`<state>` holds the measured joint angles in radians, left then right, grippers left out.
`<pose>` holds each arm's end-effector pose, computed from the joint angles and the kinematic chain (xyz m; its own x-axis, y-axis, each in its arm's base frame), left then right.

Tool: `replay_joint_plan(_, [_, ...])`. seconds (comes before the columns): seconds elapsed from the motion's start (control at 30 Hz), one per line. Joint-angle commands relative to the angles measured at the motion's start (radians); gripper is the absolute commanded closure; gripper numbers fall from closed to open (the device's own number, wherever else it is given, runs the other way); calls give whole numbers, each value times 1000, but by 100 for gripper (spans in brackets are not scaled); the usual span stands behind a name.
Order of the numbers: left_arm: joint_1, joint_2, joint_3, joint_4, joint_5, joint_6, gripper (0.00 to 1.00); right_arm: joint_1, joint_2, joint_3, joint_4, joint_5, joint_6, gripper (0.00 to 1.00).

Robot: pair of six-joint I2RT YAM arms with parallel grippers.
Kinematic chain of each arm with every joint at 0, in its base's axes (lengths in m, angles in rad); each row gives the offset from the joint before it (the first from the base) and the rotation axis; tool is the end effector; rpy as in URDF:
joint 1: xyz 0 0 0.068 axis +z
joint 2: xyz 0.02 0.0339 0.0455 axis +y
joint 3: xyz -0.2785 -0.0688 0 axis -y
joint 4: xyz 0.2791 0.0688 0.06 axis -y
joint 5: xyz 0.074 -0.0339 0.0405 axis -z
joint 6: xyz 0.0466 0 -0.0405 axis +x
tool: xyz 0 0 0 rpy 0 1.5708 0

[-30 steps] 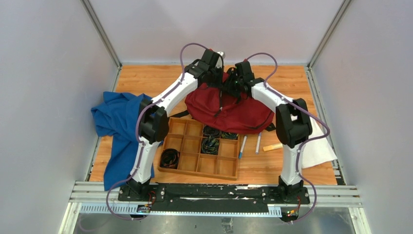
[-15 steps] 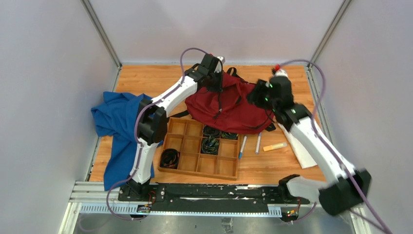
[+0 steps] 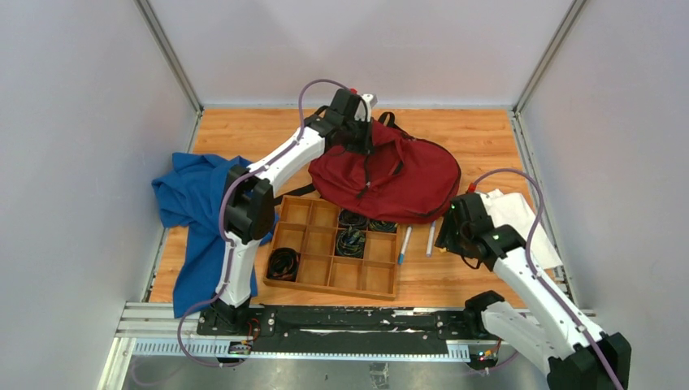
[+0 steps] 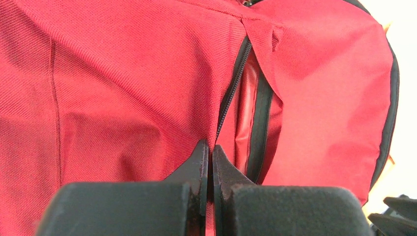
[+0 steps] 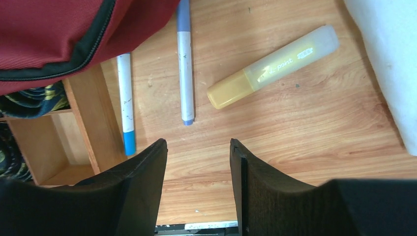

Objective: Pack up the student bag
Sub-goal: Place the stationery in the student bag, then pick up the stationery from the center of the board.

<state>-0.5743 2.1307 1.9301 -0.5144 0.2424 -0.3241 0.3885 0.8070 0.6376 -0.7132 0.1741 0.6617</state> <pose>0.4502 -0.3046 0.2745 -0.7382 0.1094 -0.6657 0.4689 0.7927 -0.3896 0.1777 0.0640 0.2341 -0.7306 0.3548 -0.5833 0.2252 0.9318 0.2847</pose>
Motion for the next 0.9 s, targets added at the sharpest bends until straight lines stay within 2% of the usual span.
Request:
replay_joint_plan(0.0, [12,-52,22,-15,107,8,100,5,113,25,3,-5,9,45])
replay_joint_plan(0.07, [15,-52,15,3,149,-6,100,6,157,14,50,-20,-2,46])
replay_joint_plan(0.2, [32,-51,26,-17,122,-24,100,9,248,10,145,-76,-16,50])
replay_joint_plan(0.4, [56,-66,-21,12,153,-54,100,25,382,49,173,-5,-14,53])
replay_joint_plan(0.63, [71,-127,-152,75,139,-59,100,54,480,59,248,-29,16,59])
replay_joint_plan(0.87, [82,-129,-170,66,152,-56,100,78,614,78,251,30,38,64])
